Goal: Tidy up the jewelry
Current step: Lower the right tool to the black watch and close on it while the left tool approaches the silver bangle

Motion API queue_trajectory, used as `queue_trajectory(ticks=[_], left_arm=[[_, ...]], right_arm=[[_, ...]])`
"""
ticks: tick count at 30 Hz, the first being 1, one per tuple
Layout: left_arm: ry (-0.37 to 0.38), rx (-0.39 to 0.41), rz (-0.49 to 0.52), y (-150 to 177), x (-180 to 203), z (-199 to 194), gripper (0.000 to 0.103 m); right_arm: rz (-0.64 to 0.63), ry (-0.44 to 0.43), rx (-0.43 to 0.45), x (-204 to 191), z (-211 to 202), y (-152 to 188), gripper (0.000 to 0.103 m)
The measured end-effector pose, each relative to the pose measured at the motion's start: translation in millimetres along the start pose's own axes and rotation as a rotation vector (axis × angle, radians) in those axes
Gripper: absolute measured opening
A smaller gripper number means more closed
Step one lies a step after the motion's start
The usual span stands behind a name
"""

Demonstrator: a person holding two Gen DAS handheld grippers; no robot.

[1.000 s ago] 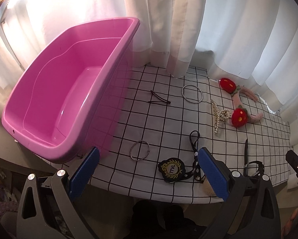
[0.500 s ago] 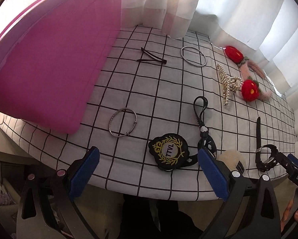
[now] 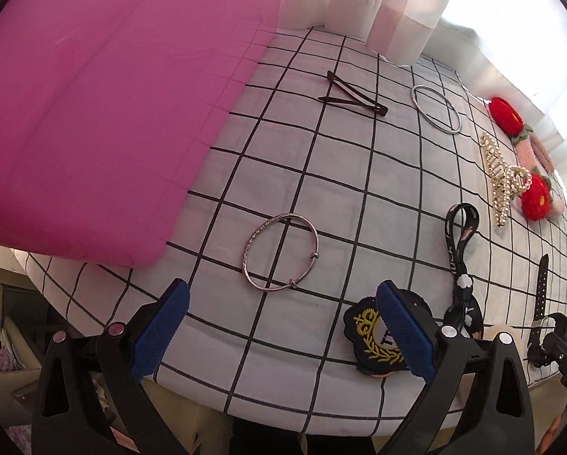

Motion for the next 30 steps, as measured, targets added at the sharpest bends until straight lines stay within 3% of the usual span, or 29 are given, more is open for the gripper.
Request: queue_trajectory(ticks=[8, 25, 30], left_arm=[[-0.014, -0.028, -0.006, -4, -1, 26, 0.097], [-0.064, 0.106, -0.014, -4, -2, 26, 0.098], [-0.056, 0.099, -0.002, -8, -5, 23, 0.098]], right_arm=[[0.019, 0.012, -0.013, 3, 10, 3, 0.094], [0.026, 0.030, -0.045, 5, 30, 4, 0.094], [-0.025, 0.069, -0.024, -2, 35, 4, 0.094]])
Point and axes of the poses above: each gripper's, at about its wrist camera, not at the fingertips, and z roughly the way its jaws point, x to its right, y to its underside, the point moved 2 cm from there along z, roughly the way its jaws point, and after that the axes turned 7 degrees about x, right-handed, at the moved point
